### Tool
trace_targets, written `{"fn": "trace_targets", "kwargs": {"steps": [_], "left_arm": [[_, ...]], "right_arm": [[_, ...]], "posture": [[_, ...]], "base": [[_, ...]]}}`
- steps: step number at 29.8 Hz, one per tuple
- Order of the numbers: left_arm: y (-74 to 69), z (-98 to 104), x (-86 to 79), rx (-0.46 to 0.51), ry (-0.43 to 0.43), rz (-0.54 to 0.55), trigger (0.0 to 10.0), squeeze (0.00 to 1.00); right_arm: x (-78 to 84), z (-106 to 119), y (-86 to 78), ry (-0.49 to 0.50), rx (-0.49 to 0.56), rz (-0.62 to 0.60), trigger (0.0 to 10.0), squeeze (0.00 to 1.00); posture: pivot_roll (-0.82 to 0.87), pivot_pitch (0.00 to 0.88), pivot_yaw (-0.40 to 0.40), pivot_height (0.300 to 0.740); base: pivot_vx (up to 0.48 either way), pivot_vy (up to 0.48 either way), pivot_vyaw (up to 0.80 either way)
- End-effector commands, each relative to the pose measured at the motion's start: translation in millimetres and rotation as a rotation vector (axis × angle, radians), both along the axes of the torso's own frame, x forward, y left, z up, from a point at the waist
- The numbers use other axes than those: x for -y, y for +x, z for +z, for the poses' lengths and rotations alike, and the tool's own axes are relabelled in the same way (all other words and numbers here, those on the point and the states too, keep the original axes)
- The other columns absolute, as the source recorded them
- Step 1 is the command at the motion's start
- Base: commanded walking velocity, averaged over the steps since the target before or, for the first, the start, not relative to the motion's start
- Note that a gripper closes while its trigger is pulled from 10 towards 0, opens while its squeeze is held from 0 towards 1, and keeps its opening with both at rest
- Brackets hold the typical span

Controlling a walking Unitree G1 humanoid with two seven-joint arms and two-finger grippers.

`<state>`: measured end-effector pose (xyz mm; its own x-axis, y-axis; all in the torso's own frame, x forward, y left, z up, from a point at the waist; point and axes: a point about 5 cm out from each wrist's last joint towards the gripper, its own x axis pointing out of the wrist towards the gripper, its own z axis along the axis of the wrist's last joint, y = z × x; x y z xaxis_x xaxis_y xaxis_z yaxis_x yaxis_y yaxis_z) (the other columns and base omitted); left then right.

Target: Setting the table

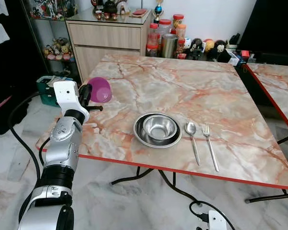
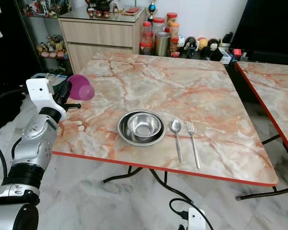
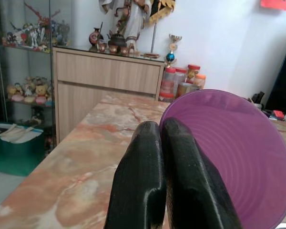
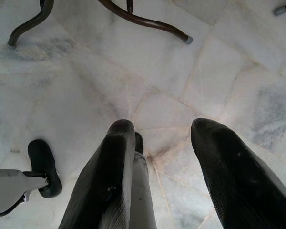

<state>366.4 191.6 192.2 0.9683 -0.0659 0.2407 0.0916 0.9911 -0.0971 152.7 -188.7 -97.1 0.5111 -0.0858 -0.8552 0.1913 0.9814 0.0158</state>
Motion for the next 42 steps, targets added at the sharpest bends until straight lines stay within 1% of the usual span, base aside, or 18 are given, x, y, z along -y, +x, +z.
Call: {"fn": "trace_targets", "kwargs": {"steps": [1, 5, 10, 26, 31, 35, 42], "left_arm": [[2.2, 3.1, -0.7, -0.001, 0.006, 0.008, 10.0, 0.0], [2.2, 3.2, -2.0, -0.002, 0.01, 0.014, 10.0, 0.0], [1.8, 3.0, -3.4, -0.002, 0.011, 0.017, 10.0, 0.0], [1.7, 3.9, -3.4, 0.0, 0.012, 0.014, 10.0, 0.0], [1.6, 3.9, -3.4, -0.001, 0.012, 0.015, 10.0, 0.0], [1.6, 4.2, -3.8, 0.0, 0.014, 0.016, 10.0, 0.0], [1.7, 4.7, -4.1, 0.001, 0.016, 0.016, 10.0, 0.0]], "right_arm": [[-0.4, 1.2, 3.2, 0.003, 0.008, -0.009, 10.0, 0.0], [0.3, 0.3, 1.5, -0.014, -0.016, 0.001, 10.0, 0.0], [-0.7, -0.7, -0.1, -0.006, -0.031, 0.011, 10.0, 0.0], [-4.0, 0.1, 2.4, -0.004, -0.02, 0.017, 10.0, 0.0], [-4.4, -0.2, 2.1, -0.004, -0.023, 0.016, 10.0, 0.0], [-6.1, -0.8, 0.9, 0.013, -0.023, 0.023, 10.0, 0.0], [-4.5, -0.5, 0.8, 0.008, -0.015, 0.008, 10.0, 0.0]], "posture": [[0.02, 0.0, -0.044, 0.74], [0.02, 0.0, -0.045, 0.74], [0.02, 0.0, -0.046, 0.74], [0.02, 0.0, -0.046, 0.74], [0.02, 0.0, -0.045, 0.74], [0.02, 0.0, -0.043, 0.74], [0.02, 0.0, -0.043, 0.74]], "base": [[0.0, 0.0, 0.0], [0.137, 0.0, 0.0], [0.0, 0.0, -0.22], [0.034, 0.0, -0.03], [0.265, 0.0, 0.0], [0.268, 0.0, -0.56], [0.269, 0.0, 0.0]]}}
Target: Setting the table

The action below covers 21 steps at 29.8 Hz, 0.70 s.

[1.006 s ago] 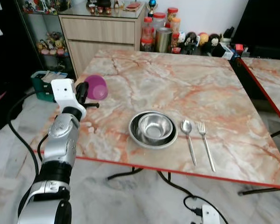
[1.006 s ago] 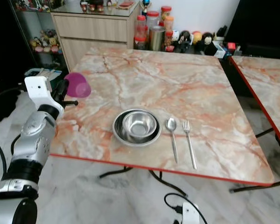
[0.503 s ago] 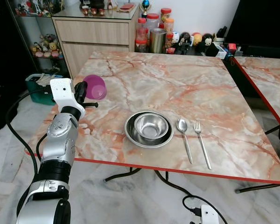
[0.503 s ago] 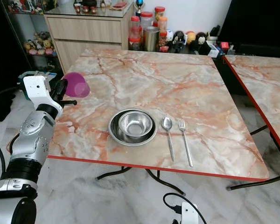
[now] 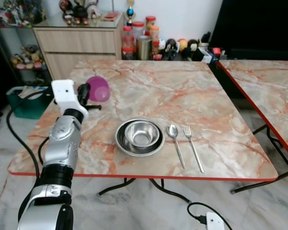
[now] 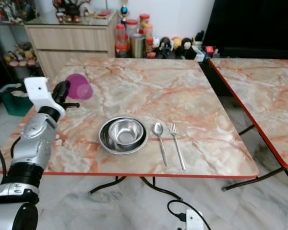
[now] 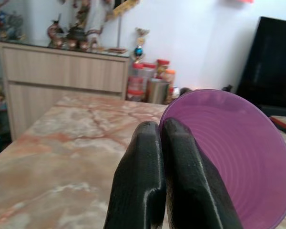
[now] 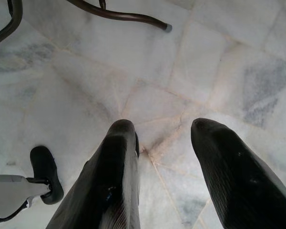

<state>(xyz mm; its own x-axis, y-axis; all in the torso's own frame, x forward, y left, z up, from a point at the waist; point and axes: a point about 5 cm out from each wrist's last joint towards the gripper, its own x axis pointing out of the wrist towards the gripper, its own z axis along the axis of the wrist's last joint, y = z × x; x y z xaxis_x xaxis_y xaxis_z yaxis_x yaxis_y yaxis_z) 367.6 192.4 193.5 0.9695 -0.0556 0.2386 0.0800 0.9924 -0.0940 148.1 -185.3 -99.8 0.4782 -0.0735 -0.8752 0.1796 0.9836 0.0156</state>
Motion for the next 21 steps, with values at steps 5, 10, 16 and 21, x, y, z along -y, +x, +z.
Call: {"fn": "trace_targets", "kwargs": {"steps": [5, 10, 16, 21], "left_arm": [[0.5, 3.4, -3.4, 0.002, 0.014, 0.005, 10.0, 0.0], [0.7, 3.8, -3.4, 0.003, 0.013, 0.005, 10.0, 0.0], [-0.1, 5.3, -2.5, 0.02, 0.006, -0.006, 10.0, 0.0], [-0.1, 5.6, -2.4, 0.018, 0.004, -0.009, 10.0, 0.0]], "right_arm": [[-1.0, 2.1, 5.3, 0.0, 0.023, -0.001, 10.0, 0.0], [-0.3, 1.0, 2.6, -0.004, 0.006, 0.004, 10.0, 0.0], [-0.7, 0.7, 2.1, -0.001, 0.002, 0.011, 10.0, 0.0], [-0.9, 0.5, 1.9, -0.001, 0.0, 0.013, 10.0, 0.0]], "posture": [[0.02, 0.0, -0.043, 0.74], [0.02, 0.0, -0.045, 0.74], [0.02, 0.0, -0.044, 0.74], [0.03, 0.0, -0.043, 0.74]], "base": [[0.27, 0.0, 0.0], [0.27, 0.0, 0.0], [0.18, 0.0, 0.0], [0.0, 0.0, 0.0]]}}
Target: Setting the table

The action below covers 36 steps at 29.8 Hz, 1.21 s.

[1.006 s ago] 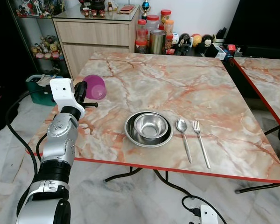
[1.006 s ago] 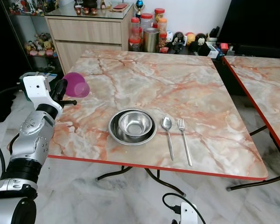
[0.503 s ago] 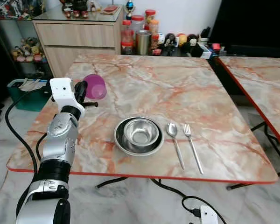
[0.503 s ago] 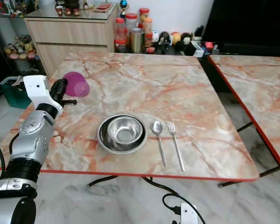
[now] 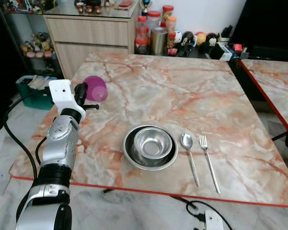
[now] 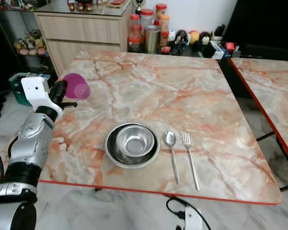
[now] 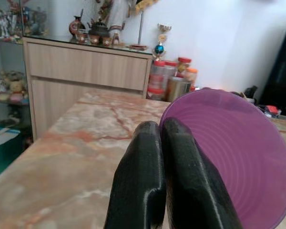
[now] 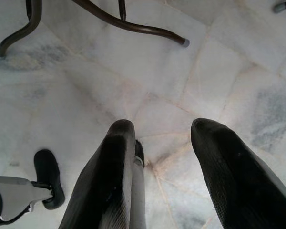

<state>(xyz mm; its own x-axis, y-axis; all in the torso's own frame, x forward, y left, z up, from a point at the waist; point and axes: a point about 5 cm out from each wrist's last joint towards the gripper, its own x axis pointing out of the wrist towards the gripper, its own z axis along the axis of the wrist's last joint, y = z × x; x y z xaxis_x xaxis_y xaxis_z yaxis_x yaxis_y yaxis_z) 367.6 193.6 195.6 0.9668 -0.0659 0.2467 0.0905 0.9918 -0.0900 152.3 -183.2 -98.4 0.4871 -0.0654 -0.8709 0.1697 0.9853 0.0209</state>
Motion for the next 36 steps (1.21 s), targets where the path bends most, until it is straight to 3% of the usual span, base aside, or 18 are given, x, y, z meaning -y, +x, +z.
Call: {"fn": "trace_targets", "kwargs": {"steps": [1, 5, 30, 36], "left_arm": [[-0.1, 3.5, -1.2, 0.01, 0.0, 0.0, 10.0, 0.0], [-0.7, 4.9, 0.1, 0.02, -0.007, -0.021, 10.0, 0.0], [-1.6, 2.9, -1.6, 0.008, 0.005, -0.01, 10.0, 0.0], [-2.5, 2.8, -0.6, 0.013, 0.003, -0.023, 10.0, 0.0]], "right_arm": [[1.2, -0.8, -2.4, -0.004, -0.01, 0.003, 10.0, 0.0], [1.1, -1.0, -2.8, -0.002, -0.012, 0.002, 10.0, 0.0], [0.5, -1.8, -4.9, 0.002, -0.014, 0.001, 10.0, 0.0], [0.4, -2.3, -6.0, 0.0, -0.02, 0.005, 10.0, 0.0]], "posture": [[0.03, 0.0, -0.043, 0.74], [0.03, 0.0, -0.041, 0.74], [0.03, 0.0, -0.041, 0.74], [0.03, 0.0, -0.04, 0.74]], "base": [[0.0, 0.0, 0.0], [0.0, 0.0, 0.0], [0.365, 0.0, 0.0], [0.0, 0.0, 0.0]]}}
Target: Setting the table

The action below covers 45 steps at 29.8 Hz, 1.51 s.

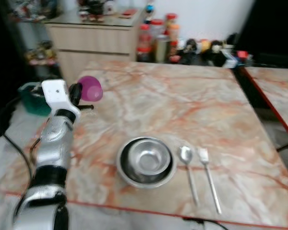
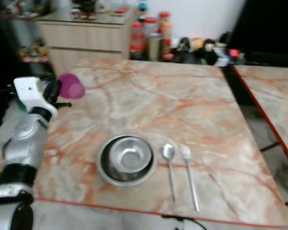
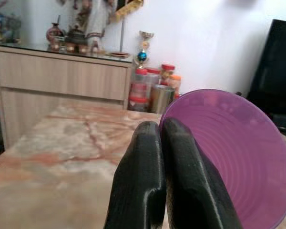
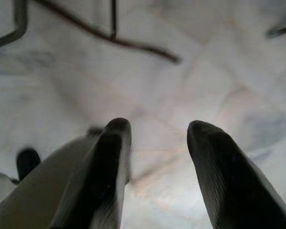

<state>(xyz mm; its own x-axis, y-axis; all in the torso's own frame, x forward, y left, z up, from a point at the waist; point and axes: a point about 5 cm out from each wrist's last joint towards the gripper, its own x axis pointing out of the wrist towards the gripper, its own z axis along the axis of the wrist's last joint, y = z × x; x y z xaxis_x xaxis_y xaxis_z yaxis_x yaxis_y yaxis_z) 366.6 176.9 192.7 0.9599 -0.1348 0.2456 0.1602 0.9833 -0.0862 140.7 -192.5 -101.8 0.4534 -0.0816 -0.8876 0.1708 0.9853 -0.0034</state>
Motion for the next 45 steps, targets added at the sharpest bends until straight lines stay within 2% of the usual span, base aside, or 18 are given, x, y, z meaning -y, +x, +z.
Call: {"fn": "trace_targets", "kwargs": {"steps": [1, 12, 20, 22, 26, 30, 33, 36, 38, 41, 43, 45], "left_arm": [[-1.6, 5.4, -17.2, 0.012, -0.001, 0.046, 10.0, 0.0], [-2.3, 1.7, -17.7, -0.016, 0.017, 0.026, 10.0, 0.0], [-1.8, -9.3, -19.5, -0.111, 0.091, -0.04, 10.0, 0.0], [0.7, -15.2, -21.9, -0.161, 0.134, -0.038, 10.0, 0.0], [2.8, -18.6, -23.6, -0.202, 0.151, -0.028, 10.0, 0.0], [9.1, -25.4, -28.1, -0.329, 0.209, 0.031, 10.0, 0.0], [11.3, -26.1, -31.7, -0.372, 0.206, 0.058, 10.0, 0.0], [13.0, -27.6, -31.8, -0.421, 0.214, 0.049, 10.0, 0.0], [13.2, -32.7, -28.3, -0.47, 0.252, 0.009, 10.0, 0.0], [13.1, -34.7, -27.4, -0.489, 0.254, 0.003, 10.0, 0.0], [11.6, -43.2, -25.6, -0.553, 0.268, -0.006, 10.0, 0.0], [11.0, -45.9, -25.8, -0.57, 0.273, -0.001, 10.0, 0.0]], "right_arm": [[-9.0, 1.0, 5.5, 0.019, 0.018, 0.005, 10.0, 0.0], [-9.1, 1.0, 5.6, 0.02, 0.017, 0.006, 10.0, 0.0], [-9.7, 1.0, 5.8, 0.019, 0.018, 0.006, 10.0, 0.0], [-10.0, 1.0, 5.8, 0.02, 0.018, 0.006, 10.0, 0.0], [-10.3, 0.9, 5.7, 0.02, 0.018, 0.006, 10.0, 0.0], [-10.9, 0.6, 5.1, 0.021, 0.015, 0.007, 10.0, 0.0], [-11.1, 0.5, 4.7, 0.022, 0.014, 0.005, 10.0, 0.0], [-11.1, 0.3, 4.3, 0.022, 0.012, 0.003, 10.0, 0.0], [-11.5, 0.2, 4.1, 0.022, 0.011, 0.003, 10.0, 0.0], [-11.6, 0.1, 3.9, 0.022, 0.011, 0.003, 10.0, 0.0], [-11.8, -0.4, 2.5, 0.023, 0.007, 0.003, 10.0, 0.0], [-11.9, -0.8, 1.6, 0.023, 0.005, 0.003, 10.0, 0.0]], "posture": [[0.03, 0.0, -0.04, 0.74], [0.03, 0.0, -0.04, 0.74], [0.03, 0.0, -0.035, 0.74], [0.03, 0.0, -0.034, 0.74], [0.03, 0.0, -0.033, 0.74], [0.03, 0.0, -0.029, 0.74], [0.02, 0.0, -0.027, 0.74], [0.02, 0.0, -0.027, 0.74], [0.03, 0.0, -0.026, 0.74], [0.03, 0.0, -0.024, 0.74], [0.03, 0.0, -0.022, 0.74], [0.03, 0.0, -0.022, 0.74]], "base": [[0.0, 0.0, 0.0], [0.0, 0.0, 0.0], [0.0, 0.0, 0.0], [0.0, 0.0, 0.0], [0.0, 0.0, 0.0], [0.0, 0.0, 0.0], [0.0, 0.0, 0.0], [0.0, 0.0, 0.0], [0.0, 0.0, 0.0], [0.0, 0.0, 0.0], [0.0, 0.0, 0.0], [0.0, 0.0, 0.0]]}}
